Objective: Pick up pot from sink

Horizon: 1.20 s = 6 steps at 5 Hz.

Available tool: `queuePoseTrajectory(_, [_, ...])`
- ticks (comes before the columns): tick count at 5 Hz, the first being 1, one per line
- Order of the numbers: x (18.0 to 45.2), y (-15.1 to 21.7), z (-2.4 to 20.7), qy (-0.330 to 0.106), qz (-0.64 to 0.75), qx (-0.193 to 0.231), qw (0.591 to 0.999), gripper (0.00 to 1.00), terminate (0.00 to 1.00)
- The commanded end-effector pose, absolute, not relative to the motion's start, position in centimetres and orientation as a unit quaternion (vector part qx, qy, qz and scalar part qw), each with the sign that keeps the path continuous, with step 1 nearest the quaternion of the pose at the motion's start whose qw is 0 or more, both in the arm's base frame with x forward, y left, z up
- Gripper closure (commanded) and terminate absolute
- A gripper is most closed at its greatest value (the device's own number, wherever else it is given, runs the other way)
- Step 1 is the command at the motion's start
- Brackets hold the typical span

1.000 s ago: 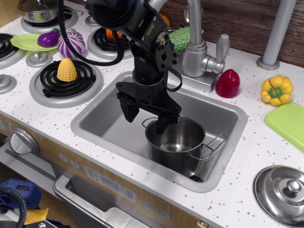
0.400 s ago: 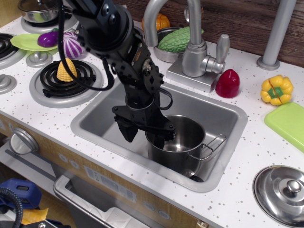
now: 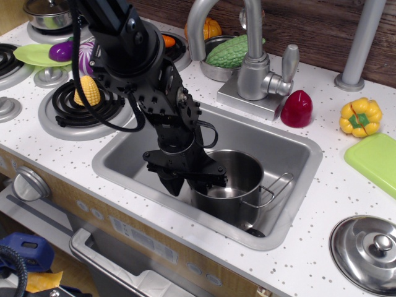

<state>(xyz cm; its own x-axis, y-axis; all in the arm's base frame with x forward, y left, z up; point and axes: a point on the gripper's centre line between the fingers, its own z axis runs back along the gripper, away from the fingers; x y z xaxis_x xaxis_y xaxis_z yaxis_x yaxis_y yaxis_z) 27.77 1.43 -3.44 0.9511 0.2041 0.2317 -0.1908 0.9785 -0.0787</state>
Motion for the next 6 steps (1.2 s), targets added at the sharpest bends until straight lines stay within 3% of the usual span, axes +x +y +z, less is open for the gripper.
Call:
queuePoseTrajectory(1, [28.0, 1.2, -2.7, -0.134, 0.118, -0.029, 0.984, 1.00, 0.00])
queuePoseTrajectory(2, [28.4, 0.8, -1.4, -0.129, 0.116, -0.005, 0.985, 1.00, 0.00])
queuePoseTrajectory(3, [28.7, 1.3, 0.3, -0.159, 0.092, 0.052, 0.982, 1.00, 0.00])
queuePoseTrajectory(4, [28.9, 2.5, 4.1, -0.161, 0.049, 0.097, 0.981, 1.00, 0.00])
queuePoseTrajectory(6, [29.9, 5.5, 5.4, -0.162, 0.006, 0.092, 0.982, 1.00, 0.00])
